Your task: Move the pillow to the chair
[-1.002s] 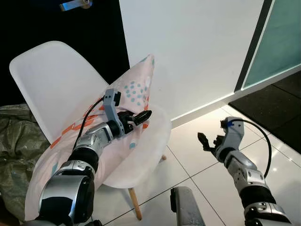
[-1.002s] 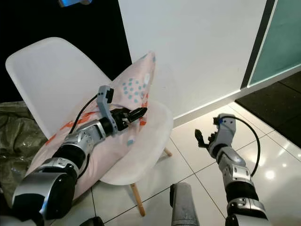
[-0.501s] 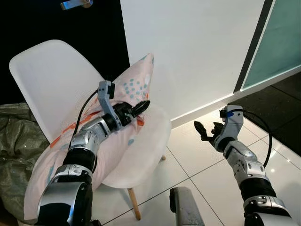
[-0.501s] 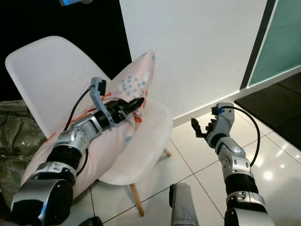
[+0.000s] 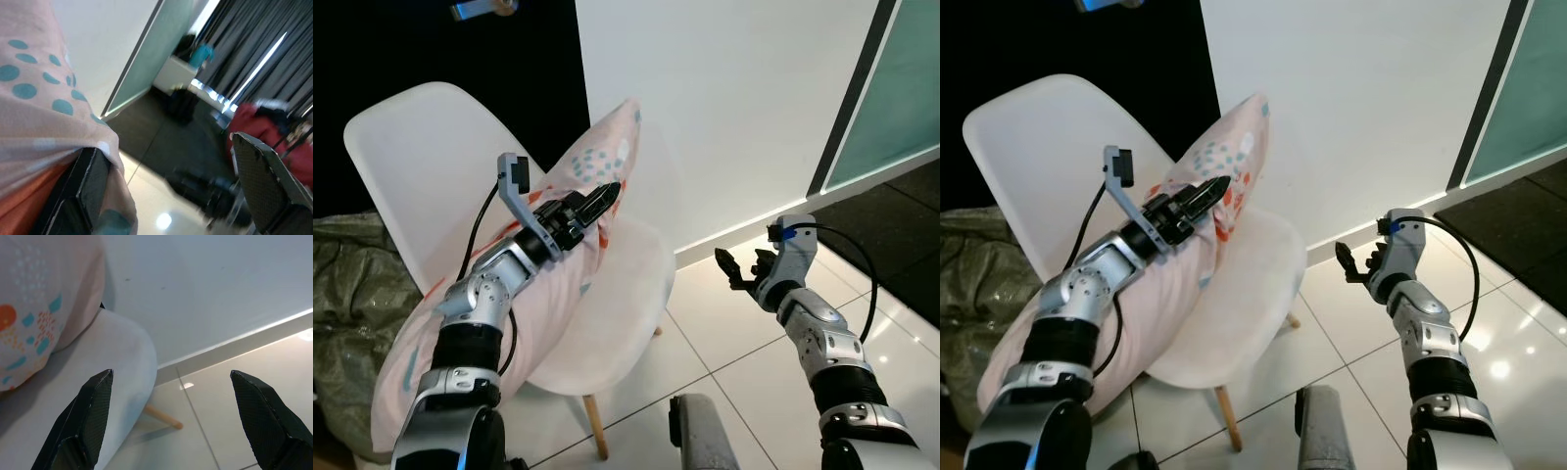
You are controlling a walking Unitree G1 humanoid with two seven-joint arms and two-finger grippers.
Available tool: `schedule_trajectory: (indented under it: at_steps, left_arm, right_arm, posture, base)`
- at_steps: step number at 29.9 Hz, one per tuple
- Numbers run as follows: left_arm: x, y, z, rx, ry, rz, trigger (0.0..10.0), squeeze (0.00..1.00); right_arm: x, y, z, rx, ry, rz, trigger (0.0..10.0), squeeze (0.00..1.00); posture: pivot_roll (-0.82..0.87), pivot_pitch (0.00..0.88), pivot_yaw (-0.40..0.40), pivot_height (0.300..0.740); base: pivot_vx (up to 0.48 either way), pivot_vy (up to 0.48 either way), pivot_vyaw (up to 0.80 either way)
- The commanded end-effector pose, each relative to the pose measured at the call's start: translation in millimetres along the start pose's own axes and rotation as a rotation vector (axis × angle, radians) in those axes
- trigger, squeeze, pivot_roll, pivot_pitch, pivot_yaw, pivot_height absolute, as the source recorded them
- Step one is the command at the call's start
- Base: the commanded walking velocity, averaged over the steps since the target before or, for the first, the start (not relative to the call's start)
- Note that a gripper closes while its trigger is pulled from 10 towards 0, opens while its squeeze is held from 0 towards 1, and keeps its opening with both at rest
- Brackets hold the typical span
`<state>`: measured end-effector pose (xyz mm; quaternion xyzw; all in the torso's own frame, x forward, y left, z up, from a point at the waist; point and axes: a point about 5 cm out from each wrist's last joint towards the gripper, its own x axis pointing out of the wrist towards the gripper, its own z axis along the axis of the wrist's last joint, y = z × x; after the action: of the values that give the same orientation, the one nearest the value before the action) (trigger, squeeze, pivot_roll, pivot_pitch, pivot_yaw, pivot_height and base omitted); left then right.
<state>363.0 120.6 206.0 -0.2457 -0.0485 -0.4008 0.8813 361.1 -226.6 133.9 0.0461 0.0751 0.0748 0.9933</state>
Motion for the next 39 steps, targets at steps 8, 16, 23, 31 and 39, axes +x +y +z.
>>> schedule_trajectory:
  at_steps: [8, 16, 23, 31, 39]
  left_arm:
    - [-10.2, 25.8, -19.1, 0.390, 0.322, 0.297, 10.0, 0.03]
    - [-3.8, 18.4, -22.8, 0.403, 0.321, 0.297, 10.0, 1.00]
    - [-0.1, 11.0, -37.1, 0.533, 0.425, 0.231, 10.0, 0.00]
    - [11.5, -2.1, -16.7, 0.495, 0.277, 0.188, 10.0, 0.00]
    - [-7.3, 20.2, 19.1, 0.546, 0.086, 0.474, 10.0, 0.00]
  right_arm:
    - [1.9, -3.9, 0.0, -0.058, 0.030, -0.054, 10.0, 0.00]
    - [1.4, -7.5, -3.1, -0.089, 0.063, -0.086, 10.0, 0.00]
    - [-0.7, -17.6, -10.7, -0.130, 0.123, -0.175, 10.0, 0.00]
    - [-1.3, -18.6, -6.9, -0.119, 0.084, -0.179, 10.0, 0.00]
    - [-0.2, -16.3, -7.2, -0.115, 0.080, -0.160, 10.0, 0.00]
  posture:
    - [-0.27, 0.051, 0.040, 0.616]
    - [-0.27, 0.054, 0.042, 0.646]
    - [-0.27, 0.059, 0.042, 0.661]
    - [-0.27, 0.059, 0.045, 0.666]
    - [-0.27, 0.052, 0.050, 0.701]
  base:
    - [0.000, 0.000, 0.00]
    - [0.000, 0.000, 0.00]
    - [0.000, 0.000, 0.00]
    - [0.000, 0.000, 0.00]
    - [0.000, 0.000, 0.00]
